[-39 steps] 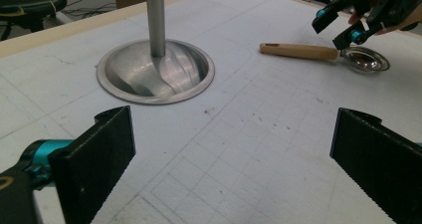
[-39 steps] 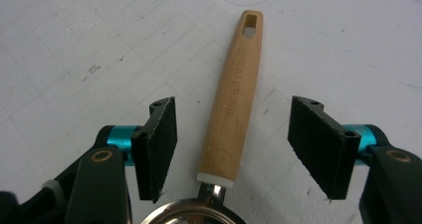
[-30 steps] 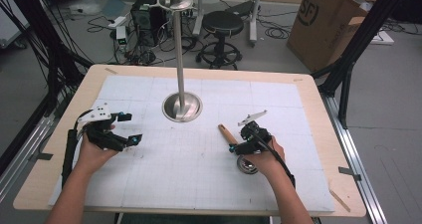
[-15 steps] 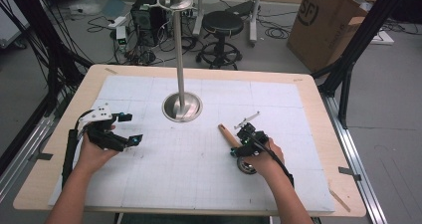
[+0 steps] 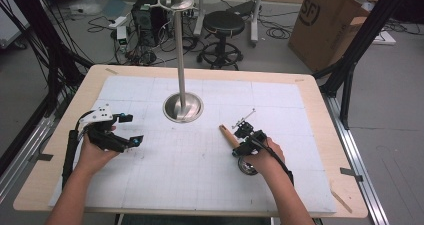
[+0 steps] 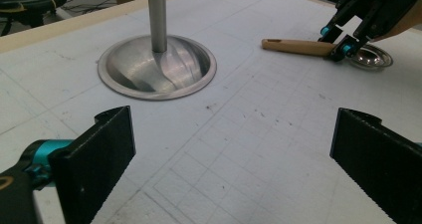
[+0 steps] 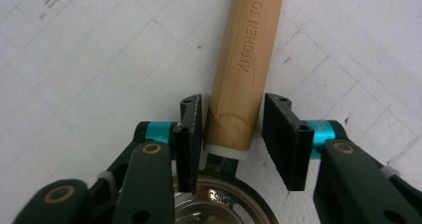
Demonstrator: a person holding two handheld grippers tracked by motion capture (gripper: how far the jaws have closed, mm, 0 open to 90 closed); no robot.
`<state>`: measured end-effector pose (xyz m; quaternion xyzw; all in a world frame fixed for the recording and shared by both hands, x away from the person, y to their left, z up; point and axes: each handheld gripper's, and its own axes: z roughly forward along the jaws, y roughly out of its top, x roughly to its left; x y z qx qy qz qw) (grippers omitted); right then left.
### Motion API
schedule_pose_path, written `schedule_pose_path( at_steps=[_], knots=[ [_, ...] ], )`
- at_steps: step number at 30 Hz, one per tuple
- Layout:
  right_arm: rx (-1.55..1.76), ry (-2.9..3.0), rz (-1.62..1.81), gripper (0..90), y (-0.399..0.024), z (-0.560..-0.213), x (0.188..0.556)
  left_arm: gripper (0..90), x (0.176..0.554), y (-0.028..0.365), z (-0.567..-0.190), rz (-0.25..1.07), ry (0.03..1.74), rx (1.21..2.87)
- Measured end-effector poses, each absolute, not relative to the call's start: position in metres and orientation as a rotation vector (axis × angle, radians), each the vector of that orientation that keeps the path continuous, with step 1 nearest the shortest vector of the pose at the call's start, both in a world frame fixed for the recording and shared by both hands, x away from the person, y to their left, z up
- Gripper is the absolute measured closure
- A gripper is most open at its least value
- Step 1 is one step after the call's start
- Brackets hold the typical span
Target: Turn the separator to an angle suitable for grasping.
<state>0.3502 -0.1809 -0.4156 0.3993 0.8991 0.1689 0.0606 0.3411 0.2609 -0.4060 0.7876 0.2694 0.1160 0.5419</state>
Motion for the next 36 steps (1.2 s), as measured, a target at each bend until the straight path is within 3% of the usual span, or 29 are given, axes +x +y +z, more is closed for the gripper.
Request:
schedule_pose_path(
  at_steps=[13, 36],
  knots=[
    [1.113, 2.761, 0.526, 68.8, -0.185, -0.411, 0.349, 4.5, 0.342, 0.261, -0.407, 0.274, 0.644, 1.868],
    [1.023, 2.604, 0.975, 68.7, -0.207, -0.362, 0.344, 4.5, 0.342, 0.264, -0.406, 0.264, 0.633, 1.849]
  ],
)
